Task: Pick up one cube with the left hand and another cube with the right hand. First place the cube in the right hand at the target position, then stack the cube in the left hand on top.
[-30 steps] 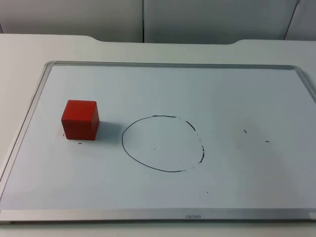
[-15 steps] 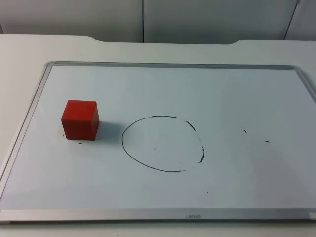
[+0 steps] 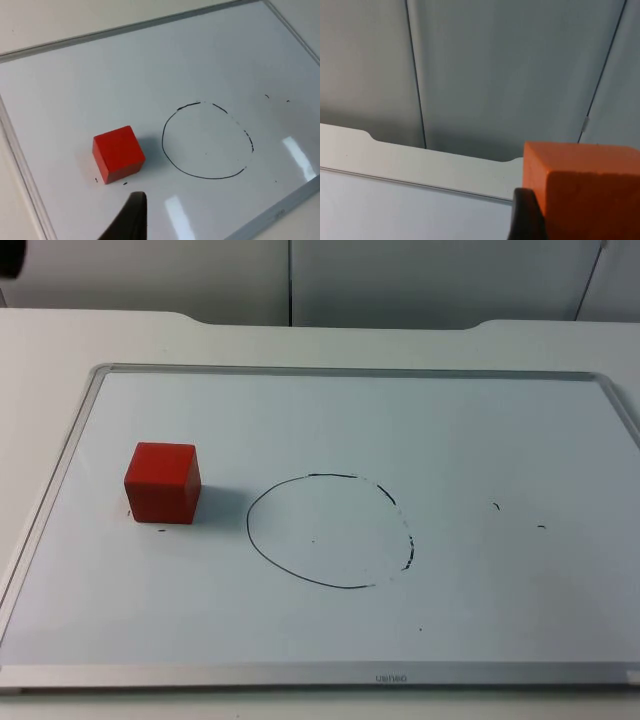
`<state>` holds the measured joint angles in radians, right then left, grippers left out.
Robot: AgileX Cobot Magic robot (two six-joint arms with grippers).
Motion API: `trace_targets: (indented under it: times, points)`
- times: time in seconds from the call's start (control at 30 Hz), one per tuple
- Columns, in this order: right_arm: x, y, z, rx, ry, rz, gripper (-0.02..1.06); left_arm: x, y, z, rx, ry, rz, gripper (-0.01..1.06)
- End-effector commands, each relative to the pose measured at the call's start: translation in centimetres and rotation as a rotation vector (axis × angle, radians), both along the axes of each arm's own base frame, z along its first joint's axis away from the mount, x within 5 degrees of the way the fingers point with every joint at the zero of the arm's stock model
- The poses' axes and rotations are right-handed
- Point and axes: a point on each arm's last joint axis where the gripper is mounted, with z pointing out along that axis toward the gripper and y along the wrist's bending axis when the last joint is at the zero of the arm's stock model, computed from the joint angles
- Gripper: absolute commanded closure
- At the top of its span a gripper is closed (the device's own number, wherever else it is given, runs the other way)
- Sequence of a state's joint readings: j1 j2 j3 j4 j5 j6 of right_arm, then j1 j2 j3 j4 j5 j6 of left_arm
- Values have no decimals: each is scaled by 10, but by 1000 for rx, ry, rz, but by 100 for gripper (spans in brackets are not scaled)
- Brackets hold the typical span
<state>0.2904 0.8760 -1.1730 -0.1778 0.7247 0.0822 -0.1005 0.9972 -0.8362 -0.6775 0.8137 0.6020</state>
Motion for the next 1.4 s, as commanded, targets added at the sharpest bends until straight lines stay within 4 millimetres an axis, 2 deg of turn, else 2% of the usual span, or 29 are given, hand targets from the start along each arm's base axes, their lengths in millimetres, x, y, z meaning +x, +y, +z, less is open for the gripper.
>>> trace_targets:
  times: [0.0,0.1,0.13,0.23,0.27,0.4,0.43,0.57,0.6,0.73,0.8,0.9,1.07,1.37]
  points:
    - [-1,0,3,-5,-25,7,105,15,-7,0,-12,12,-25,1]
    - [-1,0,4,-4,-29,7,105,49,-33,-9,3,71,-58,1]
    - [-1,0,4,-4,-29,7,105,49,-33,-9,3,71,-58,1]
    - [-1,0,4,-4,-29,7,105,76,-54,-27,103,144,-2,1]
    - [-1,0,4,-4,-29,7,105,76,-54,-27,103,144,-2,1]
    - [-1,0,4,-4,-29,7,105,109,-85,-65,251,254,62,1]
    - [-1,0,4,-4,-29,7,105,109,-85,-65,251,254,62,1]
    - [-1,0,4,-4,-29,7,105,136,-95,-101,325,330,127,1]
    - [-1,0,4,-4,-29,7,105,136,-95,-101,325,330,127,1]
    - [-1,0,4,-4,-29,7,105,151,-102,-130,352,400,148,1]
    - [-1,0,4,-4,-29,7,105,153,-103,-137,357,415,152,1]
    - [-1,0,4,-7,-29,8,105,159,-105,-158,370,443,162,1]
    - [-1,0,4,-7,-29,8,105,164,-102,-175,379,467,192,1]
    - [-1,0,4,-8,-27,8,105,173,-95,-192,362,479,243,1]
